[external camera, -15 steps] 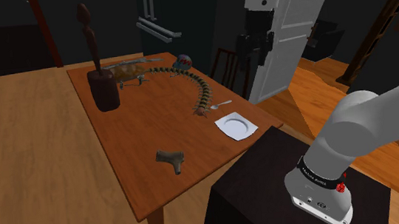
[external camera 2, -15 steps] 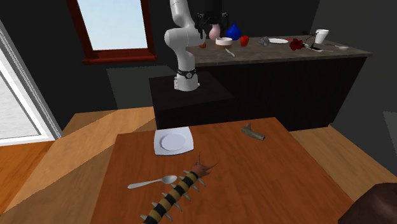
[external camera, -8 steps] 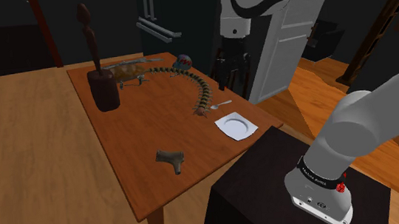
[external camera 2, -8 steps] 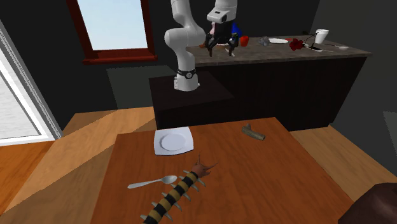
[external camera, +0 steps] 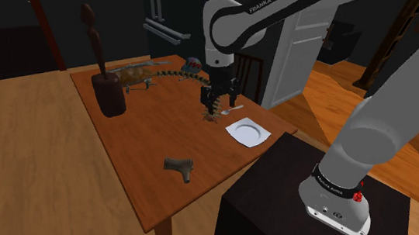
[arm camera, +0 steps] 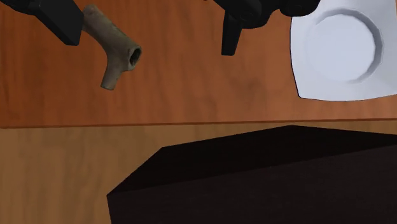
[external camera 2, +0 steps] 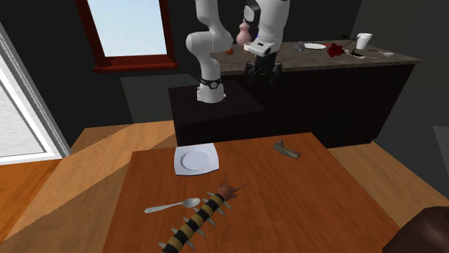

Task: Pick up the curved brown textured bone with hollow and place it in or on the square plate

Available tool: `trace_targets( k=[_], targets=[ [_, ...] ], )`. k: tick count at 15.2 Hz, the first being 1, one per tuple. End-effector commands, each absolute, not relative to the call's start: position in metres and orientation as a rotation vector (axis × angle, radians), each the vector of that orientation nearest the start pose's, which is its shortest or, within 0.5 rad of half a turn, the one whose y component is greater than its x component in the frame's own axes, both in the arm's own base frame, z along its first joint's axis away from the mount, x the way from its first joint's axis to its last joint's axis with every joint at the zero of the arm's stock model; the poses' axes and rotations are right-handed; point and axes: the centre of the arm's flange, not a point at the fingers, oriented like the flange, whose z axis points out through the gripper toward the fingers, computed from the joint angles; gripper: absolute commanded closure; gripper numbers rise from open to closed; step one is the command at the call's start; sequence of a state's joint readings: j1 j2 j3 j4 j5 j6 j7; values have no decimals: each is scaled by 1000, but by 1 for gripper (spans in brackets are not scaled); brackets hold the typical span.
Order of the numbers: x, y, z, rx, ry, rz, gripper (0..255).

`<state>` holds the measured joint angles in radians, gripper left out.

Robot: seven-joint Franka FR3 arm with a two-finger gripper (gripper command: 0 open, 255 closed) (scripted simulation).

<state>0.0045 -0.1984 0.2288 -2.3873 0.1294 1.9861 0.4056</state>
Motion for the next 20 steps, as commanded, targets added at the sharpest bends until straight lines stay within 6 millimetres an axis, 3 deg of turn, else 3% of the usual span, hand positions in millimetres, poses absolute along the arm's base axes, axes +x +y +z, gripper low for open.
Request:
trace_targets(
  k=[1, 19, 20],
  targets=[
    [442, 119, 356, -3098, 403, 356, 0],
    [552, 185, 145, -3082, 571, 511, 0],
    [554, 186, 141, -3082, 574, 514, 0]
  ],
)
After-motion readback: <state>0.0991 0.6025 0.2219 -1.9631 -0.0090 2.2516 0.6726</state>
